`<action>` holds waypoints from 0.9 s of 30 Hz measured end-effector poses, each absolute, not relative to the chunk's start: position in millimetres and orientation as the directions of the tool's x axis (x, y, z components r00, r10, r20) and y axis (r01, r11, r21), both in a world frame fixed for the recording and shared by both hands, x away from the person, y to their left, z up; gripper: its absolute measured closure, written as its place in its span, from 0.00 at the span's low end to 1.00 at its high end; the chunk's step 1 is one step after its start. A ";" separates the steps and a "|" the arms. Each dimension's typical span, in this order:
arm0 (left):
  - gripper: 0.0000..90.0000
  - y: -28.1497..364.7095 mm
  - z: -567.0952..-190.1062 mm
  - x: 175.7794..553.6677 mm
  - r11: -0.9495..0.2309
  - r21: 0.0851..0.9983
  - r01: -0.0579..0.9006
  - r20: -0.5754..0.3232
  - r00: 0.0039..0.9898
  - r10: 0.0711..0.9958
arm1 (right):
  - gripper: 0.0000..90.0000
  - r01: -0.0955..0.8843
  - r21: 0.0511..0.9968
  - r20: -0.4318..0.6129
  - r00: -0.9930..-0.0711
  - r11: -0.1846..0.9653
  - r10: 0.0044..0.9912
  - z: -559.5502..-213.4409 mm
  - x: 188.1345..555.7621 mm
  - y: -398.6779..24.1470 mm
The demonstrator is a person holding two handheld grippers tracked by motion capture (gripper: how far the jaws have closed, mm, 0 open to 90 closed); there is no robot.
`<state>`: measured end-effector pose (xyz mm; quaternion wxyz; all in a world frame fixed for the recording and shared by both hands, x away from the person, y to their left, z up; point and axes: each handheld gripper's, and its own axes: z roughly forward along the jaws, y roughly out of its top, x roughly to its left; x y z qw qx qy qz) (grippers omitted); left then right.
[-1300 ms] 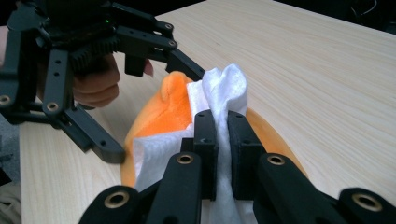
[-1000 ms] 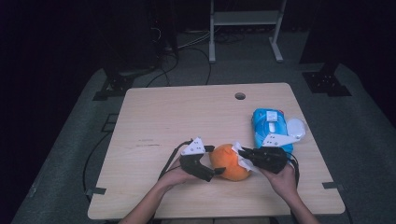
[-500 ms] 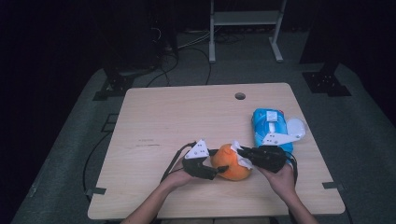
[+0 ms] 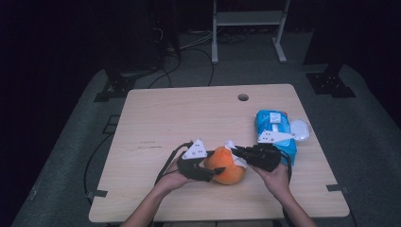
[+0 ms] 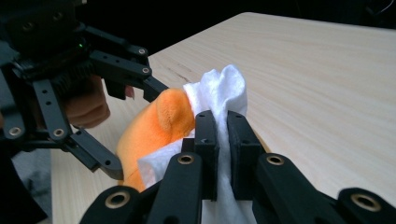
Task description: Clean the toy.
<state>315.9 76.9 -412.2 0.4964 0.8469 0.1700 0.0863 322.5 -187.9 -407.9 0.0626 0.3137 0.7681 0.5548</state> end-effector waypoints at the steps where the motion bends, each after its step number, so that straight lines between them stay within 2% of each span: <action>1: 0.40 75.9 -411.5 316.4 -0.444 0.871 0.209 -0.029 0.925 0.379 | 0.92 0.404 0.895 0.242 -0.794 0.186 0.558 -406.8 321.8 -188.8; 7: 0.39 62.4 -406.6 318.1 -0.454 0.865 0.214 -0.023 0.920 0.390 | 0.92 0.319 0.930 0.166 -0.809 0.182 0.564 -384.2 309.6 -189.1; 11: 0.38 54.9 -404.0 317.9 -0.459 0.863 0.211 -0.015 0.919 0.393 | 0.92 0.280 0.935 0.113 -0.819 0.219 0.563 -379.8 305.4 -182.1; 14: 0.33 53.8 -403.7 318.3 -0.452 0.869 0.201 -0.013 0.922 0.386 | 0.92 0.296 0.923 0.103 -0.805 0.247 0.584 -384.7 308.5 -184.4; 22: 0.14 65.3 -399.5 328.1 -0.393 0.899 0.195 -0.043 0.931 0.363 | 0.92 0.333 0.910 0.118 -0.780 0.248 0.615 -394.4 306.4 -203.9; 27: 0.12 64.0 -410.6 336.0 -0.369 0.902 0.226 -0.094 0.935 0.342 | 0.92 0.344 0.910 0.134 -0.773 0.232 0.621 -396.9 303.7 -214.8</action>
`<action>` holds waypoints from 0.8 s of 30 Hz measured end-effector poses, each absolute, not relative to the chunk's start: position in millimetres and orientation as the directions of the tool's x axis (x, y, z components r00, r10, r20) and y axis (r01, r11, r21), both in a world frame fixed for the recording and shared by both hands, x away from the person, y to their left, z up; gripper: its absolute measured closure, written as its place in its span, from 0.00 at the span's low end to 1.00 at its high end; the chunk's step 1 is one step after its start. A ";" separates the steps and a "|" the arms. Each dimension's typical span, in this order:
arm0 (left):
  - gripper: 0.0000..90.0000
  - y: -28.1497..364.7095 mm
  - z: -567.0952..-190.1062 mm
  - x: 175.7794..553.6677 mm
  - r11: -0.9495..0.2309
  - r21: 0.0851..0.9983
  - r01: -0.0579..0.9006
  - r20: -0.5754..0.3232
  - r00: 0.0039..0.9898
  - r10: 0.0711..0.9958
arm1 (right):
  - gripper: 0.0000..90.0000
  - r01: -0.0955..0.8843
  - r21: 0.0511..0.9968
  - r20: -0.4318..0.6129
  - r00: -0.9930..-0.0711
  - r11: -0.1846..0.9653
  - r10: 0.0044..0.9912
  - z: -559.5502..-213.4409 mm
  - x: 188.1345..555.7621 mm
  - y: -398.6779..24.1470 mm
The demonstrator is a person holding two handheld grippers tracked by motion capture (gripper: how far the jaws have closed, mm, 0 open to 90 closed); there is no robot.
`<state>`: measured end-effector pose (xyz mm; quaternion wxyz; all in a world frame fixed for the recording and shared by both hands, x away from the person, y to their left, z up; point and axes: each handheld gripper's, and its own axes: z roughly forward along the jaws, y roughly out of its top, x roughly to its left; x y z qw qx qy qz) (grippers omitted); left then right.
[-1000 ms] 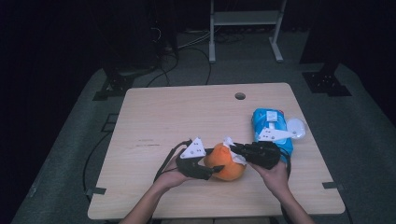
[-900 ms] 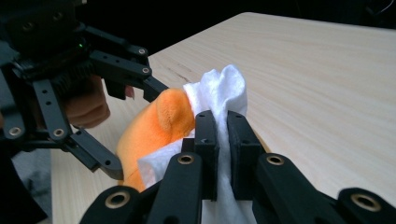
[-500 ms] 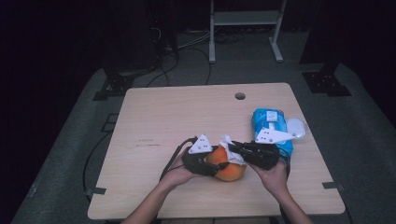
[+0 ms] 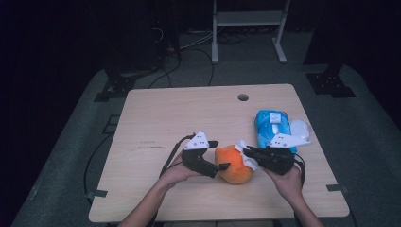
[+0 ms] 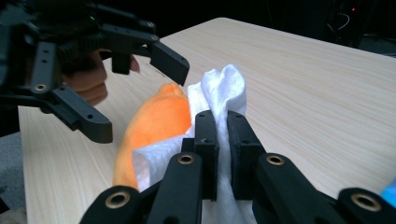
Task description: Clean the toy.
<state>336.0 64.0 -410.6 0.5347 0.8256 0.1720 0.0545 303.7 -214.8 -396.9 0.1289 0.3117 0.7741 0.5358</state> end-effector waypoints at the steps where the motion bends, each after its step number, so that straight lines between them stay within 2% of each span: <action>1: 0.12 61.8 -413.6 336.6 -0.375 0.899 0.227 -0.096 0.936 0.338 | 0.92 0.345 0.910 0.135 -0.772 0.230 0.621 -397.4 303.3 -216.4; 6: 0.15 52.8 -423.3 330.2 -0.407 0.891 0.202 -0.093 0.958 0.273 | 0.92 0.354 0.908 0.140 -0.763 0.225 0.632 -397.9 303.8 -223.6; 10: 0.16 54.7 -420.7 327.7 -0.388 0.901 0.196 -0.115 0.968 0.221 | 0.92 0.361 0.907 0.146 -0.752 0.216 0.643 -399.3 304.8 -231.5; 16: 0.10 48.6 -431.0 337.0 -0.377 0.899 0.222 -0.122 0.955 0.271 | 0.92 0.375 0.905 0.162 -0.739 0.200 0.654 -401.4 303.4 -240.1; 21: 0.07 39.7 -443.6 338.9 -0.393 0.892 0.222 -0.136 0.962 0.236 | 0.92 0.377 0.905 0.170 -0.746 0.199 0.643 -401.7 303.6 -239.0; 24: 0.26 41.0 -435.9 333.7 -0.407 0.890 0.206 -0.105 0.960 0.258 | 0.92 0.386 0.905 0.194 -0.748 0.178 0.635 -401.2 305.2 -238.4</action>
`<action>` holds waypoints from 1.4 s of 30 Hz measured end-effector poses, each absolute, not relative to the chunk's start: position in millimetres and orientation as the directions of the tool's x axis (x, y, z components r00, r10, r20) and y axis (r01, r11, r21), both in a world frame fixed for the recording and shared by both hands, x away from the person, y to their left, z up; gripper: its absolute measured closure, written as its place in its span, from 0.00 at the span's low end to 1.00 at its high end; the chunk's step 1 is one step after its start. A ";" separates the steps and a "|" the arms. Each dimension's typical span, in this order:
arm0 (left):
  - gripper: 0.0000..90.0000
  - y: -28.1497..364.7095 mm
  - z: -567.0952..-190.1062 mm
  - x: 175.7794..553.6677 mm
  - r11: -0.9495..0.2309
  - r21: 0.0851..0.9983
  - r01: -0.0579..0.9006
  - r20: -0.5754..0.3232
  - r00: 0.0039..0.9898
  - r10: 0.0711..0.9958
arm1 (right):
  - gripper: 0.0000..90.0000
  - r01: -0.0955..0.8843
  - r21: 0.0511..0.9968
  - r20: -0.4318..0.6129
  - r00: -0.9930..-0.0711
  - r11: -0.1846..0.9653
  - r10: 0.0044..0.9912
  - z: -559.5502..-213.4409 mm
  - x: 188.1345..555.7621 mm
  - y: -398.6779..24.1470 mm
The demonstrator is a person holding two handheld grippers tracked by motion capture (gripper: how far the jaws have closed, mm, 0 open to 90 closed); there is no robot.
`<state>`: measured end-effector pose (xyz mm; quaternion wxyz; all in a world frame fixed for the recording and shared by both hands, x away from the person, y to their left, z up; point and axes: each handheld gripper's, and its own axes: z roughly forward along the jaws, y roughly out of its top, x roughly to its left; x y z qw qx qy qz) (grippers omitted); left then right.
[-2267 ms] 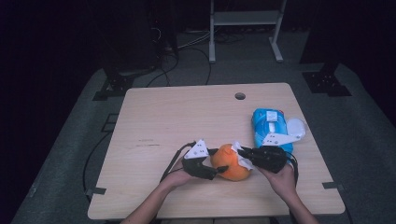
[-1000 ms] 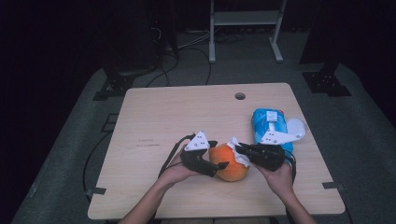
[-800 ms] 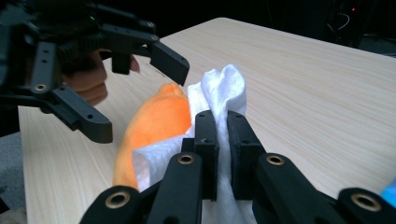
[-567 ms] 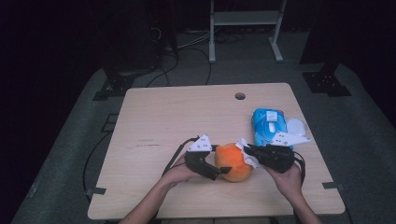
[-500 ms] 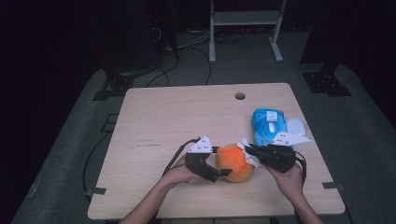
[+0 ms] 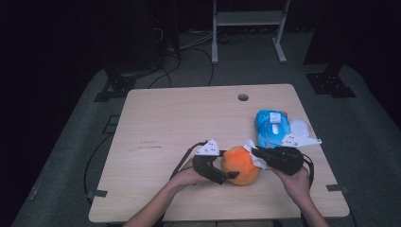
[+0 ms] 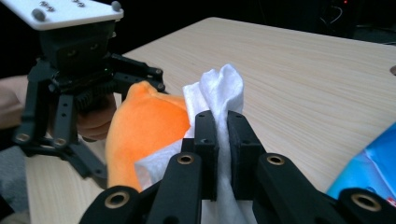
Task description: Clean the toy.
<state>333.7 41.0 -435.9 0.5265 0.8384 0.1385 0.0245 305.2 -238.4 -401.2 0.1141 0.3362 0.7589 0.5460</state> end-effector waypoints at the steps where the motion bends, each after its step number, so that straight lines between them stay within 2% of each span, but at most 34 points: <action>1: 0.31 41.6 -432.1 331.7 -0.414 0.887 0.202 -0.097 0.960 0.262 | 0.92 0.385 0.907 0.199 -0.748 0.171 0.633 -400.4 305.7 -237.8; 4: 0.36 45.1 -416.9 324.7 -0.424 0.891 0.161 -0.049 0.963 0.264 | 0.92 0.371 0.915 0.201 -0.758 0.157 0.620 -395.3 307.4 -233.6; 9: 0.36 63.2 -397.5 321.5 -0.460 0.879 0.121 0.015 0.960 0.281 | 0.92 0.359 0.919 0.203 -0.783 0.161 0.589 -394.3 314.1 -217.1; 12: 0.36 72.7 -408.2 325.9 -0.475 0.864 0.169 -0.017 0.951 0.308 | 0.92 0.378 0.906 0.203 -0.785 0.192 0.585 -400.3 321.0 -206.4; 16: 0.36 82.1 -421.4 328.1 -0.406 0.883 0.235 -0.094 0.937 0.337 | 0.92 0.382 0.898 0.193 -0.788 0.217 0.585 -408.2 321.7 -189.9; 24: 0.36 79.9 -424.6 326.9 -0.394 0.884 0.251 -0.102 0.927 0.360 | 0.92 0.331 0.919 0.175 -0.828 0.213 0.532 -393.8 313.1 -173.2; 29: 0.35 74.2 -427.2 315.8 -0.429 0.878 0.211 -0.055 0.936 0.348 | 0.92 0.300 0.919 0.148 -0.863 0.256 0.483 -387.4 309.2 -155.2; 39: 0.35 79.5 -429.1 301.9 -0.463 0.872 0.159 -0.002 0.947 0.320 | 0.92 0.342 0.902 0.154 -0.826 0.265 0.543 -399.9 316.2 -173.9; 42: 0.28 77.6 -429.7 299.4 -0.458 0.879 0.135 0.012 0.953 0.304 | 0.92 0.369 0.895 0.179 -0.813 0.251 0.554 -406.8 315.1 -184.5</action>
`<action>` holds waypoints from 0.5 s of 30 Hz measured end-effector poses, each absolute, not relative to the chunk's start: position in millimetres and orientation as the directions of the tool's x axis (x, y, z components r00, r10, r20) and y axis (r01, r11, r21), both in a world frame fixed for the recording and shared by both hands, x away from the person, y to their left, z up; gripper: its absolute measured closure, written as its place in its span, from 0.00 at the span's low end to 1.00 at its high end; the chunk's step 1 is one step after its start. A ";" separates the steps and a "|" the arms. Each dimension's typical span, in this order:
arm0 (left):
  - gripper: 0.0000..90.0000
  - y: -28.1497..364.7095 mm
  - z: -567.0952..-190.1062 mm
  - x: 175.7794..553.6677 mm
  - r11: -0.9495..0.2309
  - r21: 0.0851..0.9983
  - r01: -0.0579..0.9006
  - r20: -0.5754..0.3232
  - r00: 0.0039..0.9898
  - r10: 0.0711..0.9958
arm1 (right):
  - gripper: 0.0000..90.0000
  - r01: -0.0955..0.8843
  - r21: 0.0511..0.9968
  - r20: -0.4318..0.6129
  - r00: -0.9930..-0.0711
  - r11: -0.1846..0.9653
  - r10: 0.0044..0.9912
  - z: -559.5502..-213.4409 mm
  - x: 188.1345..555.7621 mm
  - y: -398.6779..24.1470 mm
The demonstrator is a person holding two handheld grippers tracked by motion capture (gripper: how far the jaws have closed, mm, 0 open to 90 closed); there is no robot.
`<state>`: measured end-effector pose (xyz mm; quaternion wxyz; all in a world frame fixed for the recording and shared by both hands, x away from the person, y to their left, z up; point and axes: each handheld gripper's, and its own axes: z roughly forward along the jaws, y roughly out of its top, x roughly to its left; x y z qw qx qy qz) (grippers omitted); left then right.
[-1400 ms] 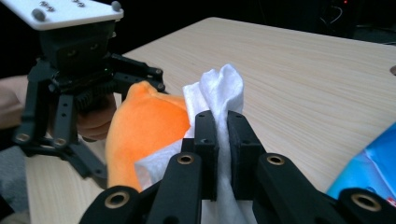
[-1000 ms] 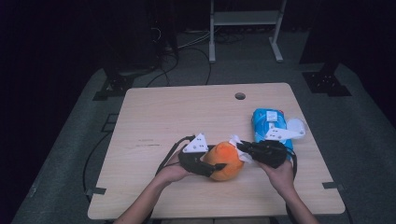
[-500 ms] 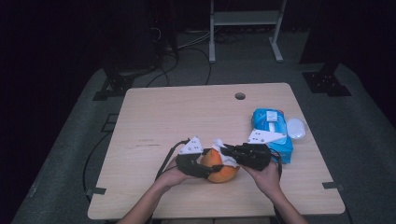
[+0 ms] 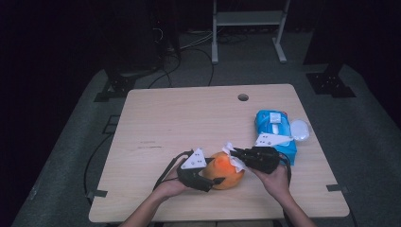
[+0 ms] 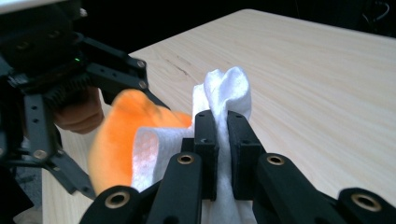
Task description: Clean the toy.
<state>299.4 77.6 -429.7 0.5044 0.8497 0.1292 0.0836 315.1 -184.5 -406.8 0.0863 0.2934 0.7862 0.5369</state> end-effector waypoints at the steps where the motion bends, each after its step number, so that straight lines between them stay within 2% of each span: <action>1: 0.22 76.6 -429.3 299.3 -0.450 0.883 0.133 0.008 0.955 0.297 | 0.92 0.375 0.893 0.184 -0.811 0.251 0.555 -407.9 314.5 -186.8; 4: 0.18 71.9 -430.2 296.9 -0.460 0.882 0.099 0.042 0.957 0.286 | 0.92 0.381 0.890 0.190 -0.811 0.252 0.554 -408.0 312.4 -190.0; 9: 0.28 70.4 -431.8 292.3 -0.484 0.873 0.060 0.084 0.959 0.271 | 0.92 0.359 0.898 0.185 -0.833 0.256 0.521 -402.7 305.5 -179.8; 15: 0.31 71.3 -435.0 289.2 -0.498 0.867 0.017 0.119 0.964 0.239 | 0.92 0.341 0.895 0.169 -0.856 0.288 0.489 -400.9 307.3 -168.5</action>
